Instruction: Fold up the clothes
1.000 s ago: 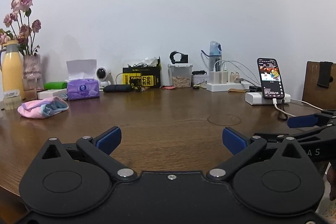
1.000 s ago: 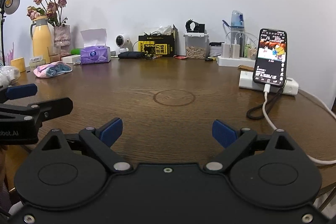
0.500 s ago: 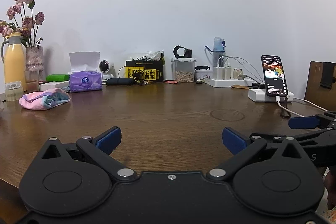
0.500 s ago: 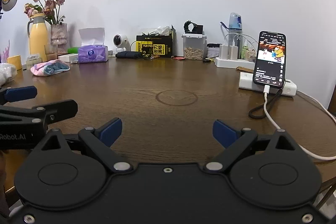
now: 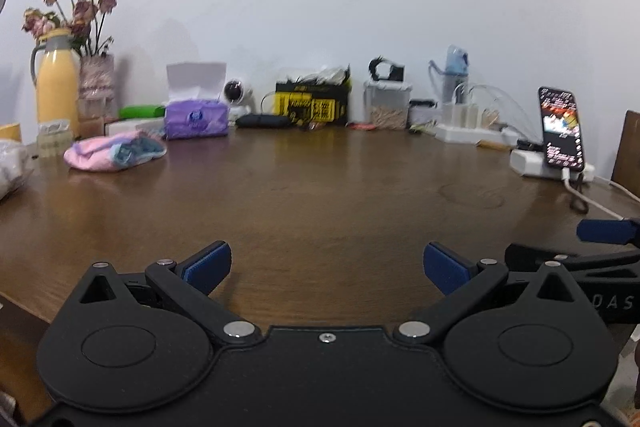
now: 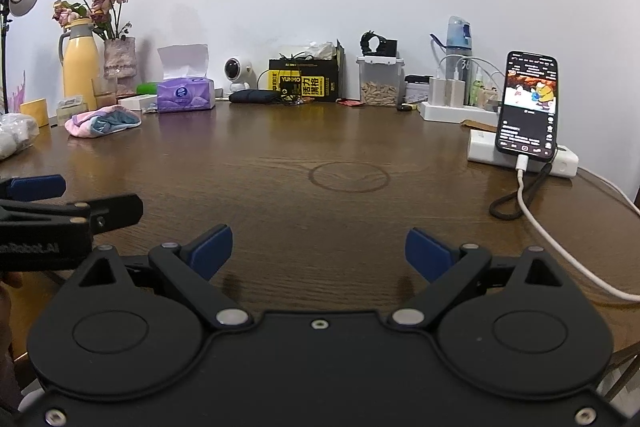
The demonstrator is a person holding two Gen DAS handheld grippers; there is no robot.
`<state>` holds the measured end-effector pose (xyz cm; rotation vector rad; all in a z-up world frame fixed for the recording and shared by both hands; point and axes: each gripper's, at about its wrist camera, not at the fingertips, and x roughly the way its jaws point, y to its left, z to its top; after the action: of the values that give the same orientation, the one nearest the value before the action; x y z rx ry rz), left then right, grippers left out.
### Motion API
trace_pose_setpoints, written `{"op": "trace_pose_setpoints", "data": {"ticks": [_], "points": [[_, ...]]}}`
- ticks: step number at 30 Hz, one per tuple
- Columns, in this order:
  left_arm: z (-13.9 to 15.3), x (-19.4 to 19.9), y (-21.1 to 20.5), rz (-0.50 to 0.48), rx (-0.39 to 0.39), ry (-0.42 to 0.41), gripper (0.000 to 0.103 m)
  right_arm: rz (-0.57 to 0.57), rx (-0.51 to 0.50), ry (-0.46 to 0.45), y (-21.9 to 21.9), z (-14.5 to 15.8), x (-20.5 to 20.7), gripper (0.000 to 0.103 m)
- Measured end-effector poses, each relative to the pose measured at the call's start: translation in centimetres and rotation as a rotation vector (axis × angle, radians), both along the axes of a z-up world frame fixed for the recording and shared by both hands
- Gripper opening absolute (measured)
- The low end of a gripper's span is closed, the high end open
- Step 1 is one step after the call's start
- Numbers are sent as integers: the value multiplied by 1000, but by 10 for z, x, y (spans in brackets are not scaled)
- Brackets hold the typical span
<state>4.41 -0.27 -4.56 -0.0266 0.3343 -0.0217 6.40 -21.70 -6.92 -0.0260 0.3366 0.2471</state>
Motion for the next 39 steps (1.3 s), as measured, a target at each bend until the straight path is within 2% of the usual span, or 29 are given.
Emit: {"op": "trace_pose_setpoints", "data": {"ticks": [10, 39], "points": [[-1, 1, 4, 26, 0, 18, 103, 15, 2, 24, 1, -2, 5, 97], [-3, 6, -8, 39, 40, 43, 103, 2, -3, 18, 6, -2, 2, 97]]}}
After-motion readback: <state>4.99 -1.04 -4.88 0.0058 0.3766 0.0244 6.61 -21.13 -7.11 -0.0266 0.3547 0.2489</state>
